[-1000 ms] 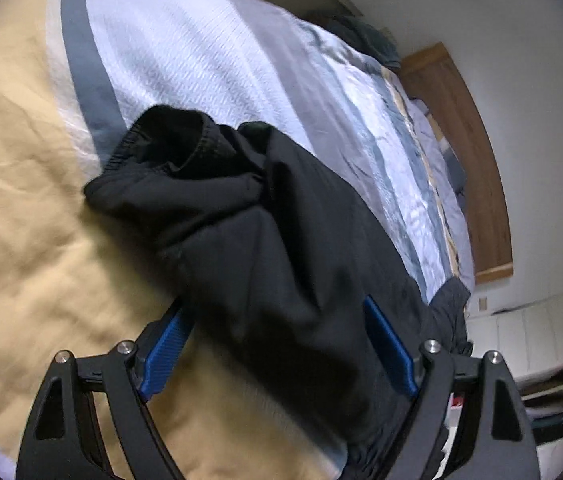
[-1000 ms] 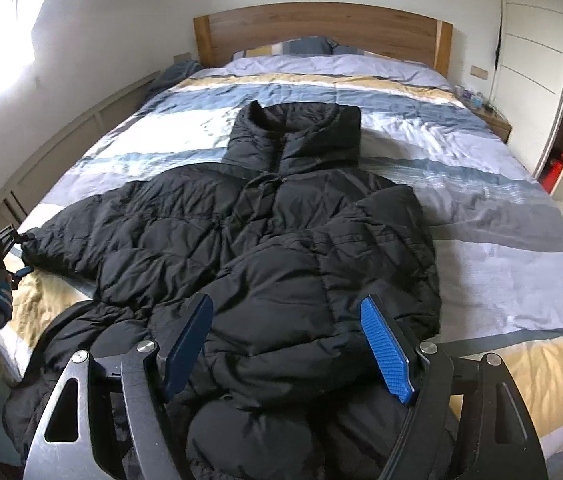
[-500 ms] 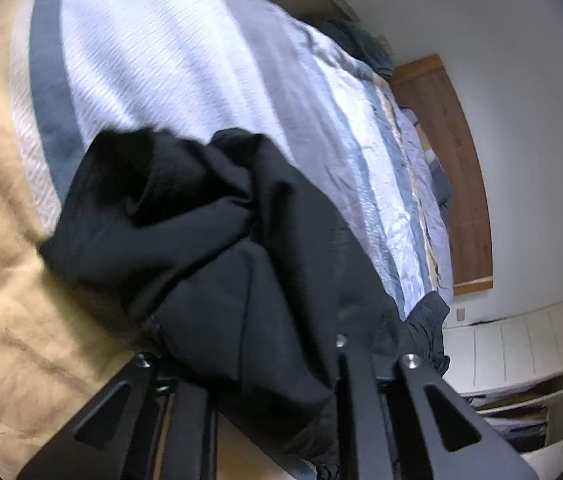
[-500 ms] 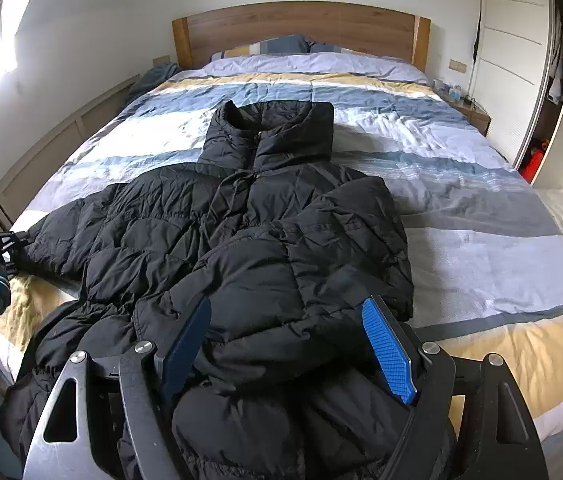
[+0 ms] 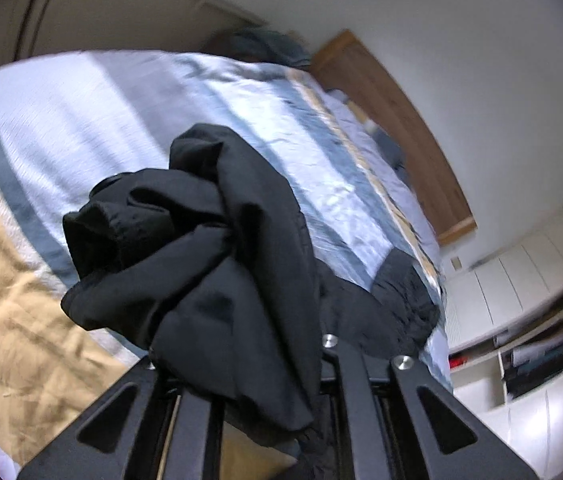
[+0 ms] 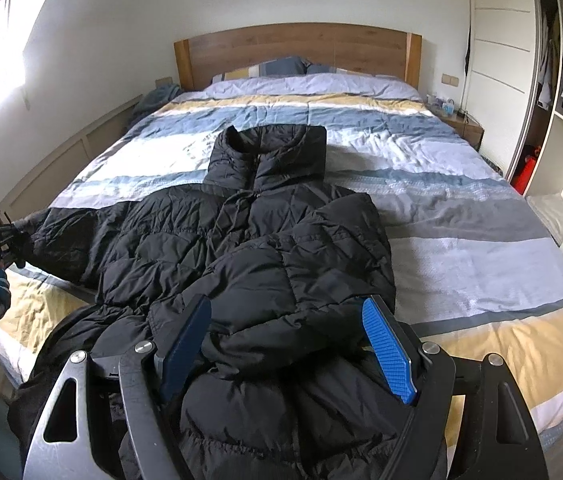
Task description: Fold large clothes
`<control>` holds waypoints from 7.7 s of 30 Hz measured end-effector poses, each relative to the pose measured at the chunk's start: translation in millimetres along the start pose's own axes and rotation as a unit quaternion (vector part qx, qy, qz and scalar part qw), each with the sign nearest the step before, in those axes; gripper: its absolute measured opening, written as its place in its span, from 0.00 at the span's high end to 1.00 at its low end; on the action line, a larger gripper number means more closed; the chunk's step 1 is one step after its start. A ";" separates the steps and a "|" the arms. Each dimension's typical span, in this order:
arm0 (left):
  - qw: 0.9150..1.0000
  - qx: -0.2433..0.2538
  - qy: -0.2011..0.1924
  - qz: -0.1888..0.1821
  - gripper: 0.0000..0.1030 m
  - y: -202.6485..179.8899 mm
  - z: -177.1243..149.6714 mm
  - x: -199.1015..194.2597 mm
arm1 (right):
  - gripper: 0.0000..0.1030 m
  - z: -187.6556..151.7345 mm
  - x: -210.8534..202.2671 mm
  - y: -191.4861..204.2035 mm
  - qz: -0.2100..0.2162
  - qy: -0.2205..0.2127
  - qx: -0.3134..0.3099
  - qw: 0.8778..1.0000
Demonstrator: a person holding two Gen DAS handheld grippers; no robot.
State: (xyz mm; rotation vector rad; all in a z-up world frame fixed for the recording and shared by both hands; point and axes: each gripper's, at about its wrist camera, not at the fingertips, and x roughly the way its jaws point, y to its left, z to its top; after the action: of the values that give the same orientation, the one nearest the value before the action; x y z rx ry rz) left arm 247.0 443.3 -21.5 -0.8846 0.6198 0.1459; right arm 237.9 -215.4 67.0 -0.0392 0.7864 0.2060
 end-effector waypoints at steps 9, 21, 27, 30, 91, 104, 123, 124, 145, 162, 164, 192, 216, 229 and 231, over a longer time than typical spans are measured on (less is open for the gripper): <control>0.990 0.130 0.008 -0.045 0.92 -99.6 -43.5 -24.0 | 0.25 -9.8 -22.7 -7.0 0.012 -0.017 0.006 1.000; 0.942 0.329 0.053 -0.034 0.92 -226.7 -161.5 -19.9 | 0.25 -28.1 -31.4 -31.0 0.024 -0.021 0.027 0.999; 0.915 0.394 0.088 0.001 0.92 -263.9 -231.6 -0.7 | 0.25 -34.5 -28.5 -43.7 0.035 -0.021 0.043 0.998; 0.900 0.421 0.111 0.032 0.92 -273.7 -267.3 19.3 | 0.25 -40.0 -25.6 -49.7 0.041 -0.017 0.048 0.998; 0.900 0.392 0.178 0.075 0.54 -194.3 -240.9 94.8 | 0.26 -35.6 157.4 104.7 0.157 0.139 -0.140 0.968; 0.899 0.387 0.192 0.067 0.54 -213.6 -302.1 69.5 | 0.26 -57.1 137.4 73.2 0.104 0.146 -0.113 0.977; 0.925 0.336 0.162 0.079 0.38 -214.6 -215.3 9.7 | 0.25 -33.8 59.1 -30.8 0.063 0.074 -0.056 0.994; 0.928 0.326 0.160 0.082 0.37 -214.3 -205.3 12.0 | 0.25 -28.0 59.8 -36.5 0.062 0.071 -0.053 0.994; 0.939 0.305 0.127 0.093 0.36 -309.9 -7.5 197.9 | 0.19 171.2 205.6 -109.4 0.056 0.034 -0.027 0.997; 0.965 0.204 0.165 0.003 0.35 -333.8 4.2 455.4 | 0.13 281.9 446.3 -115.6 0.122 0.049 0.108 0.985; 0.968 0.193 0.162 -0.004 0.35 -330.0 0.7 472.2 | 0.13 284.5 461.4 -115.8 0.127 0.050 0.113 0.984; 0.956 0.211 0.204 0.007 0.89 -348.0 -53.2 466.1 | 0.82 281.7 446.6 -90.7 0.176 0.091 0.045 0.979; 0.950 0.262 0.166 -0.041 0.90 -278.1 -163.2 155.0 | 0.78 121.5 196.8 -62.7 0.244 0.049 0.003 0.968; 0.953 0.260 0.145 -0.048 0.90 -226.2 -213.3 108.4 | 0.77 57.5 178.5 -67.7 0.247 0.059 0.015 0.967; 0.950 0.278 0.138 -0.049 0.90 -226.3 -220.0 97.4 | 0.77 53.1 173.6 -68.8 0.249 0.056 0.014 0.967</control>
State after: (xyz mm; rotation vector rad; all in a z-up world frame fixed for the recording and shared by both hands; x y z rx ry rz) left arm 311.4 119.4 -26.5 -0.3864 0.8226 -0.2401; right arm 408.0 -247.4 -21.0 0.1769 0.9028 0.6749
